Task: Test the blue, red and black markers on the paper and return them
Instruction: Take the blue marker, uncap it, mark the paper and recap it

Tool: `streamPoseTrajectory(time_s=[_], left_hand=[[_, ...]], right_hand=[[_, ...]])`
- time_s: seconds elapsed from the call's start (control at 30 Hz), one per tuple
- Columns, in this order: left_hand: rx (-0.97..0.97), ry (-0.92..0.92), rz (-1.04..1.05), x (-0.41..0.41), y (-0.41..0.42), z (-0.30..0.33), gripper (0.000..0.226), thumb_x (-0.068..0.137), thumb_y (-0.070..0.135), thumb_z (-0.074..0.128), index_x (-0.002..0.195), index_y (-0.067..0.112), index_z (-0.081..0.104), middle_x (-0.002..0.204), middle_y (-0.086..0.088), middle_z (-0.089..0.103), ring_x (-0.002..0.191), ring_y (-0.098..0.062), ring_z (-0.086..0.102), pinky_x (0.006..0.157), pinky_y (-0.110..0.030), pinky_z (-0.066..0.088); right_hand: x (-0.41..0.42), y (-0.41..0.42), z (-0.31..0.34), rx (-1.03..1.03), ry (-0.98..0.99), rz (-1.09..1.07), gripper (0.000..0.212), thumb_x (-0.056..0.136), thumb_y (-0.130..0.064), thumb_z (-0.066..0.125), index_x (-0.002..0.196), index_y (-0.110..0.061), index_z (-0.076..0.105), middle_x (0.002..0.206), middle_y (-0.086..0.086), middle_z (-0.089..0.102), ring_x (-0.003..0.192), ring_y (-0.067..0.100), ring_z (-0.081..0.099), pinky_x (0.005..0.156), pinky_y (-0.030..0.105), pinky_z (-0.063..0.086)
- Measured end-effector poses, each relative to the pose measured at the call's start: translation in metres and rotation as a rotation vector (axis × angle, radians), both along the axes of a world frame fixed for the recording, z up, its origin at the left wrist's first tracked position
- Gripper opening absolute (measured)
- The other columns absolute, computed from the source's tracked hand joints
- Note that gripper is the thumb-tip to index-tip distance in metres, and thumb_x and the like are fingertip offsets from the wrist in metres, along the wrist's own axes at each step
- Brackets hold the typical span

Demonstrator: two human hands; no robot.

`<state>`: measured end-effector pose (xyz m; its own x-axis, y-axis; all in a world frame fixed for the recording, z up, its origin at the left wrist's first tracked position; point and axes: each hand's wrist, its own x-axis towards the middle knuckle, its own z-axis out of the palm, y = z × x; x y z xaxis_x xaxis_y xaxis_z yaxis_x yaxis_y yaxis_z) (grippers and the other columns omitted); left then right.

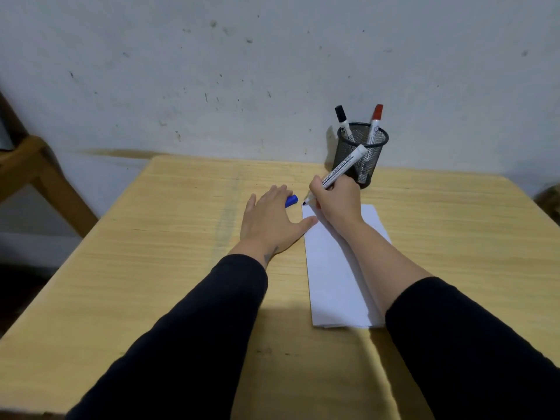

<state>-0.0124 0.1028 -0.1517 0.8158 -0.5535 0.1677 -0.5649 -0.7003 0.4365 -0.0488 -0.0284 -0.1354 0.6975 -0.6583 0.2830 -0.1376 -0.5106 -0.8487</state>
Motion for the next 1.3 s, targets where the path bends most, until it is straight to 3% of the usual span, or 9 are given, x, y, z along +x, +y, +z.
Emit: streamPoseTrajectory(time_s=[0.4,0.5,0.57,0.67,0.8,0.93,1.0,1.13,1.3], left_hand=[[0.010,0.007,0.007,0.000,0.000,-0.002,0.085,0.077,0.073,0.050,0.143,0.021,0.036,0.152,0.007,0.037,0.146,-0.012,0.021,0.120,-0.043,0.008],[-0.009,0.030,0.008,-0.003,0.000,0.000,0.081,0.079,0.069,0.050,0.142,0.021,0.037,0.150,0.006,0.040,0.144,-0.013,0.025,0.120,-0.044,0.010],[-0.088,0.037,0.026,-0.004,0.000,0.002,0.065,0.087,0.059,0.050,0.139,0.021,0.041,0.144,0.004,0.048,0.137,-0.016,0.038,0.119,-0.043,0.018],[-0.189,0.036,0.062,-0.002,0.002,0.008,0.038,0.095,0.034,0.051,0.128,0.016,0.055,0.127,-0.001,0.059,0.118,-0.020,0.051,0.104,-0.036,0.039],[-0.183,-0.011,0.117,0.001,0.000,0.018,0.019,0.092,0.025,0.057,0.105,0.021,0.070,0.102,0.002,0.066,0.099,-0.018,0.055,0.083,-0.031,0.046],[-0.616,0.198,0.064,-0.004,-0.011,0.045,0.014,0.090,0.011,0.059,0.096,0.016,0.071,0.096,0.000,0.069,0.084,-0.010,0.062,0.064,-0.002,0.042],[-0.684,0.198,0.001,-0.007,-0.018,0.059,0.014,0.089,0.009,0.060,0.091,0.018,0.070,0.090,0.001,0.069,0.083,-0.011,0.061,0.066,-0.006,0.042],[-0.723,0.231,-0.048,-0.012,-0.028,0.074,0.014,0.087,0.008,0.062,0.089,0.019,0.072,0.078,0.012,0.065,0.075,-0.002,0.058,0.077,-0.030,0.052],[-0.694,0.239,-0.139,-0.022,-0.035,0.084,0.014,0.088,0.008,0.061,0.092,0.016,0.072,0.076,0.012,0.064,0.073,-0.008,0.059,0.074,-0.030,0.054]], right_hand=[[-0.001,0.001,-0.002,-0.005,0.061,-0.007,0.035,0.083,-0.023,0.056,0.063,0.005,0.061,0.055,0.008,0.059,0.050,0.014,0.048,0.047,0.019,0.035],[-0.004,0.000,0.004,0.141,0.011,-0.047,0.032,0.084,-0.022,0.054,0.061,0.000,0.059,0.051,0.004,0.057,0.042,0.006,0.047,0.048,0.023,0.039],[-0.007,-0.001,0.012,0.350,-0.079,-0.059,0.029,0.087,-0.023,0.054,0.063,-0.006,0.057,0.050,0.003,0.054,0.038,0.007,0.046,0.045,0.021,0.038],[-0.012,-0.004,0.030,0.625,-0.163,0.018,0.029,0.092,-0.024,0.052,0.067,-0.010,0.058,0.051,0.004,0.051,0.036,0.011,0.043,0.036,0.018,0.036],[-0.021,-0.012,0.046,0.684,-0.089,0.142,0.015,0.088,-0.018,0.056,0.077,-0.015,0.066,0.067,0.003,0.050,0.042,0.009,0.049,0.045,0.024,0.045],[-0.037,-0.023,0.054,0.748,-0.205,0.187,0.006,0.088,-0.010,0.062,0.088,-0.005,0.065,0.082,0.012,0.065,0.066,0.017,0.063,0.069,0.022,0.059],[-0.046,-0.027,0.061,0.784,-0.265,0.195,0.004,0.088,-0.010,0.064,0.086,-0.006,0.065,0.084,0.013,0.068,0.070,0.019,0.067,0.079,0.023,0.059],[-0.060,-0.030,0.075,0.788,-0.307,0.188,0.003,0.086,-0.008,0.066,0.084,-0.006,0.065,0.084,0.012,0.069,0.071,0.019,0.069,0.080,0.024,0.058],[-0.070,-0.030,0.084,0.752,-0.277,0.215,0.003,0.087,-0.008,0.066,0.085,-0.007,0.064,0.086,0.016,0.069,0.073,0.022,0.068,0.087,0.030,0.057]])
